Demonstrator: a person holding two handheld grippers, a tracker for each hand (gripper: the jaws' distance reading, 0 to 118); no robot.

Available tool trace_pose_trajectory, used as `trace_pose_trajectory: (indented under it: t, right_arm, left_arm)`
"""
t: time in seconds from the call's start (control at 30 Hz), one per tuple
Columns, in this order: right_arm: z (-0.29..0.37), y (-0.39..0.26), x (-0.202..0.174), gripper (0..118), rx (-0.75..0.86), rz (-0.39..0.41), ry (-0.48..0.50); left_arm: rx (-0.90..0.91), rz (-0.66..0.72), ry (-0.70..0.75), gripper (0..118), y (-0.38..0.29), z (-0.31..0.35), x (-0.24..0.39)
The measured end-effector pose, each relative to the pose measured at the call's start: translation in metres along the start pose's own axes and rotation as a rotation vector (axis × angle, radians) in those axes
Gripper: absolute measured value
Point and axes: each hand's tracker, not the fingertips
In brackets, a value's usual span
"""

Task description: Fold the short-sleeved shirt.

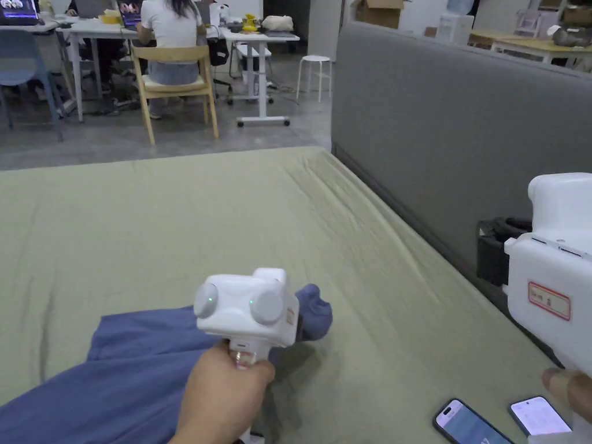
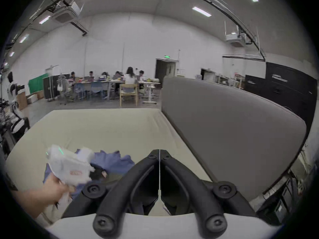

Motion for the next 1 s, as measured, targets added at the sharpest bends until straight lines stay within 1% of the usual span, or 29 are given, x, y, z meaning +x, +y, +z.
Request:
trace_pose_trajectory:
  t: [0.07, 0.13, 0.17, 0.2, 0.23, 0.27, 0.33, 0.4, 0.5, 0.53, 0.6, 0.63, 0.67, 0.7, 0.73, 0.77, 0.83, 0.9, 0.93, 0.97, 1.0]
  right_arm:
    - [0.001, -0.007, 0.011, 3, -0.014, -0.006, -0.025]
    - [0.001, -0.013, 0.017, 3, -0.026, -0.013, -0.033]
    - [0.000, -0.016, 0.018, 3, -0.032, -0.017, -0.031]
    - [-0.003, -0.018, 0.016, 3, -0.039, -0.020, -0.026]
    - [-0.005, -0.020, 0.014, 3, -0.046, -0.021, -0.018]
    - [-0.007, -0.022, 0.010, 3, -0.053, -0.020, -0.005]
    - [-0.013, -0.023, 0.000, 3, -0.061, -0.013, 0.029]
    - [-0.020, -0.022, -0.014, 3, -0.058, -0.004, 0.072]
    - [-0.030, -0.020, -0.040, 3, -0.026, -0.010, 0.148]
    - [-0.034, -0.021, -0.050, 3, -0.020, -0.017, 0.186]
    - [-0.045, -0.027, -0.075, 3, -0.026, -0.030, 0.269]
    - [-0.051, -0.031, -0.087, 3, -0.033, -0.034, 0.309]
    - [-0.057, -0.036, -0.102, 3, -0.048, -0.036, 0.349]
    - [-0.063, -0.042, -0.118, 3, -0.066, -0.036, 0.390]
    - [-0.068, -0.048, -0.132, 3, -0.089, -0.028, 0.426]
    - [-0.074, -0.055, -0.148, 3, -0.116, -0.014, 0.465]
    - [-0.082, -0.065, -0.174, 3, -0.159, 0.018, 0.522]
    - [-0.088, -0.073, -0.192, 3, -0.180, 0.034, 0.558]
    - [-0.091, -0.075, -0.198, 3, -0.189, 0.036, 0.565]
    - [-0.094, -0.076, -0.203, 3, -0.198, 0.035, 0.573]
    - [-0.097, -0.077, -0.205, 3, -0.205, 0.031, 0.580]
  left_arm:
    - [-0.088, -0.058, -0.012, 0, -0.021, -0.028, 0.033]
    - [-0.155, -0.079, -0.016, 0, -0.045, -0.052, 0.049]
    - [-0.183, -0.069, -0.019, 10, -0.056, -0.061, 0.053]
    - [-0.202, -0.046, -0.034, 51, -0.064, -0.066, 0.050]
    - [-0.181, -0.043, -0.032, 69, -0.070, -0.066, 0.047]
    - [-0.143, -0.011, -0.052, 88, -0.070, -0.064, 0.039]
    - [-0.077, 0.012, -0.093, 118, -0.063, -0.041, 0.023]
    - [0.123, 0.043, -0.107, 118, -0.046, 0.017, -0.005]
    - [0.323, 0.109, -0.135, 118, -0.045, 0.115, -0.061]
    - [0.347, 0.130, -0.103, 118, -0.048, 0.146, -0.079]
    - [0.405, 0.181, 0.015, 118, -0.077, 0.199, -0.118]
    - [0.449, 0.217, 0.048, 111, -0.096, 0.219, -0.136]
    - [0.482, 0.290, 0.073, 74, -0.115, 0.235, -0.154]
    - [0.490, 0.366, 0.088, 17, -0.136, 0.245, -0.171]
    - [0.469, 0.428, 0.112, 0, -0.153, 0.250, -0.185]
    - [0.430, 0.490, 0.153, 0, -0.172, 0.255, -0.199]
    - [0.355, 0.518, 0.162, 0, -0.198, 0.254, -0.214]
    - [0.257, 0.537, 0.242, 0, -0.214, 0.247, -0.233]
    - [0.222, 0.530, 0.263, 0, -0.220, 0.232, -0.244]
    - [0.212, 0.544, 0.268, 11, -0.223, 0.228, -0.256]
    - [0.233, 0.557, 0.268, 25, -0.226, 0.224, -0.267]
